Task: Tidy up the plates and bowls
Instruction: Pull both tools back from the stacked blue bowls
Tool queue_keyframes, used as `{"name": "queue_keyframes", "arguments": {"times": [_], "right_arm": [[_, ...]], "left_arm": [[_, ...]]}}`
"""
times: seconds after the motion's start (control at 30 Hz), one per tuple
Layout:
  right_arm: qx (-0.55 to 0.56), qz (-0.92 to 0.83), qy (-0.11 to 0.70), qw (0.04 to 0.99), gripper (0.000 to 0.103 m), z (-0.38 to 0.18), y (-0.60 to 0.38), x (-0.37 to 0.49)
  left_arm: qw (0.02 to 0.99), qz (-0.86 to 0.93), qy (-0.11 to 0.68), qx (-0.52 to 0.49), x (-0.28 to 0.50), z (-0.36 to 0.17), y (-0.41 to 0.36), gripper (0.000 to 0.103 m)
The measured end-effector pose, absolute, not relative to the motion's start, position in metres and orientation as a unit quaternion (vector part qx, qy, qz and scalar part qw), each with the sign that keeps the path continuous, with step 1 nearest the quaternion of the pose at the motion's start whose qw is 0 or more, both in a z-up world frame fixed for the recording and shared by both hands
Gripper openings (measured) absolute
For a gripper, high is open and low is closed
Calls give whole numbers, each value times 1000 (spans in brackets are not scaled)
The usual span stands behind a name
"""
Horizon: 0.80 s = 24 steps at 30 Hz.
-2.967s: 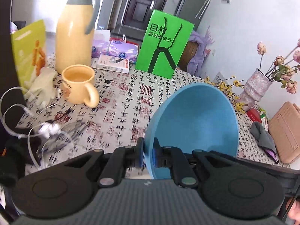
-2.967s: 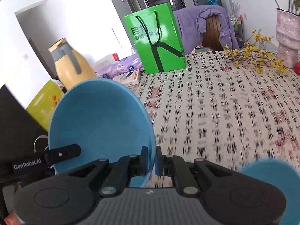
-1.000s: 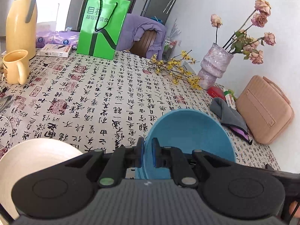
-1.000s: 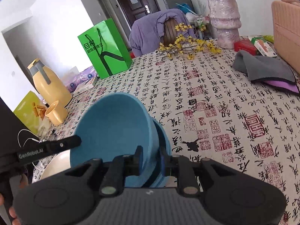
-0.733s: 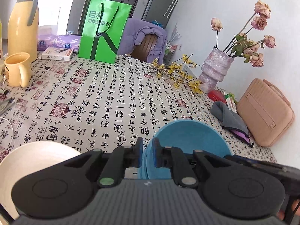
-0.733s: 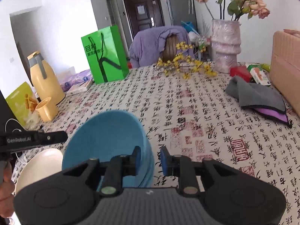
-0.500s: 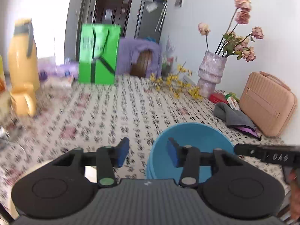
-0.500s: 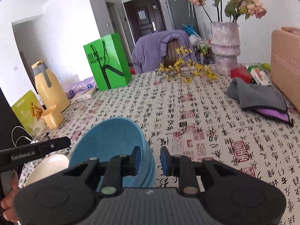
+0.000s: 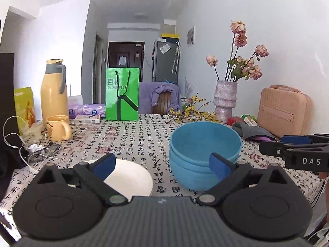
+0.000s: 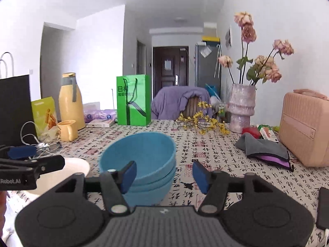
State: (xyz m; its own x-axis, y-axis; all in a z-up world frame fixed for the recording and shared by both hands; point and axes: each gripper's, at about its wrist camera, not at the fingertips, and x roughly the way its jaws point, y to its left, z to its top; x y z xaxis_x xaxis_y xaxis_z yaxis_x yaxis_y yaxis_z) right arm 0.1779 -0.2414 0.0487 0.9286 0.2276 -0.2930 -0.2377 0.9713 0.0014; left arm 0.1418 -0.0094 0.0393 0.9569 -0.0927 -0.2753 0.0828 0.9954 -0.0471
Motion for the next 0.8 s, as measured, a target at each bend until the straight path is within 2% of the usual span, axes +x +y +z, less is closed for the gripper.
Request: {"name": "queue_keyframes", "arguments": {"times": [0.17, 0.37, 0.53, 0.8], "right_arm": [[-31, 131, 123, 983, 74, 28, -230, 125], [-7, 136, 141, 981, 78, 5, -225, 78], [-13, 115, 118, 986, 88, -9, -225, 31], [-36, 131, 112, 984, 88, -10, -211, 25]], "left_arm": [[992, -29, 121, -8, 94, 29, -1, 103], [991, -4, 129, -25, 54, 17, 11, 103], [991, -12, 132, -28, 28, 10, 13, 103], [993, -20, 116, -7, 25, 11, 1, 103]]}}
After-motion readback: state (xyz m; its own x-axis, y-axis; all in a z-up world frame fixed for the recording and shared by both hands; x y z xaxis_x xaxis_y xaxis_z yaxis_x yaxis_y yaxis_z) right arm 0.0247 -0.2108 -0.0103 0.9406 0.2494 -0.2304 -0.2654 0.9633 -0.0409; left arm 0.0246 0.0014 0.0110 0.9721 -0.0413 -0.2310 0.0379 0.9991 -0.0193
